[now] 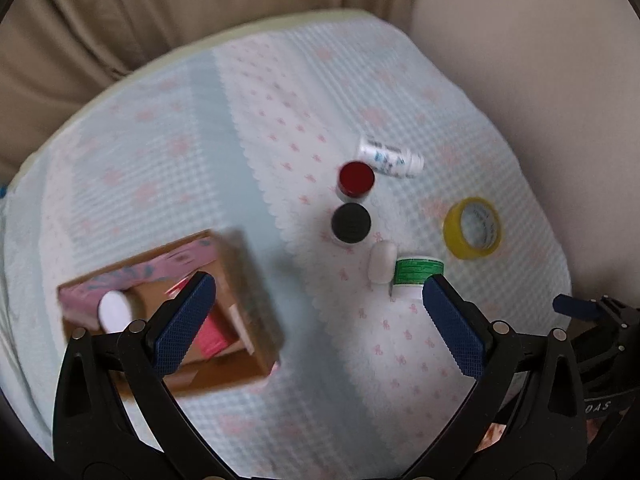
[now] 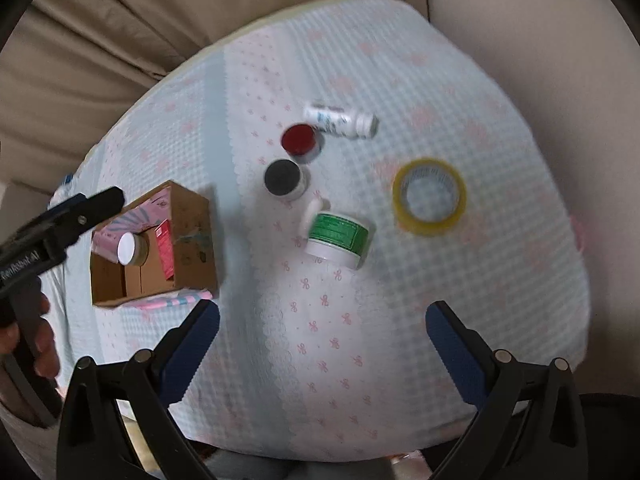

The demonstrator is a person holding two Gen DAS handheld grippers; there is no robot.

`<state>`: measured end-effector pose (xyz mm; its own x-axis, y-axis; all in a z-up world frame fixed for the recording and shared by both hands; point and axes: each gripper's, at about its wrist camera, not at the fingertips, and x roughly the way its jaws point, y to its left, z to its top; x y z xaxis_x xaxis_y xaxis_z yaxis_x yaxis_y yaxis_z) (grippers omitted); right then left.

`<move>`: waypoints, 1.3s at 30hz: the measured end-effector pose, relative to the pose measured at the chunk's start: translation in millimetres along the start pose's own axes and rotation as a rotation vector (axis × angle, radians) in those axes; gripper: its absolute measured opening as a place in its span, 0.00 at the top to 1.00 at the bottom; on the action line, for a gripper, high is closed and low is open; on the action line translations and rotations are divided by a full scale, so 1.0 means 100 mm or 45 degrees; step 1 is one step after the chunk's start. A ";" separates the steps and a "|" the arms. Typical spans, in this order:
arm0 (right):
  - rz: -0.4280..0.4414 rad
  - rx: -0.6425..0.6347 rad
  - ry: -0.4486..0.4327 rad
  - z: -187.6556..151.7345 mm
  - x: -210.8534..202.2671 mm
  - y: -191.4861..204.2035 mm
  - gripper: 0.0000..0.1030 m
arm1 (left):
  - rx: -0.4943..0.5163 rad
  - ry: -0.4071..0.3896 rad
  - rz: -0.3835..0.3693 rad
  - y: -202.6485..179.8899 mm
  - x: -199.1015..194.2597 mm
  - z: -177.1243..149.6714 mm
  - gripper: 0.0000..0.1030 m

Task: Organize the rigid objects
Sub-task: 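Grasp the black-lidded jar with the left tool while the right tool grasps the green-labelled jar, then carry both jars over the cardboard box with both tools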

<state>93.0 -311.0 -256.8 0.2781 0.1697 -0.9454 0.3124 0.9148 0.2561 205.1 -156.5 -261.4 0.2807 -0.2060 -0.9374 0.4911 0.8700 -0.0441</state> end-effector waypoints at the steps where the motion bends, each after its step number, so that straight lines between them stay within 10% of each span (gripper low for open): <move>1: 0.020 0.034 0.021 0.03 0.12 -0.05 0.00 | 0.023 0.017 0.000 -0.04 0.13 0.04 0.00; 18: 0.134 0.371 0.215 0.39 1.70 -0.42 0.00 | 0.292 0.301 -0.018 -0.31 2.02 0.33 0.13; 23: 0.162 0.388 0.213 0.43 1.83 -0.46 0.05 | 0.290 0.319 -0.030 -0.33 2.21 0.35 0.14; 28: 0.185 0.406 0.229 0.45 1.92 -0.50 0.25 | 0.306 0.374 -0.066 -0.38 2.40 0.34 0.46; 39: 0.205 0.460 0.236 0.37 1.91 -0.56 0.36 | 0.324 0.341 0.001 -0.44 2.28 0.27 0.47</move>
<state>162.6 -343.9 -444.3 0.1915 0.3928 -0.8995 0.5854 0.6899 0.4259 269.3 -254.0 -464.0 0.0721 -0.0516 -0.9961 0.6900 0.7237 0.0125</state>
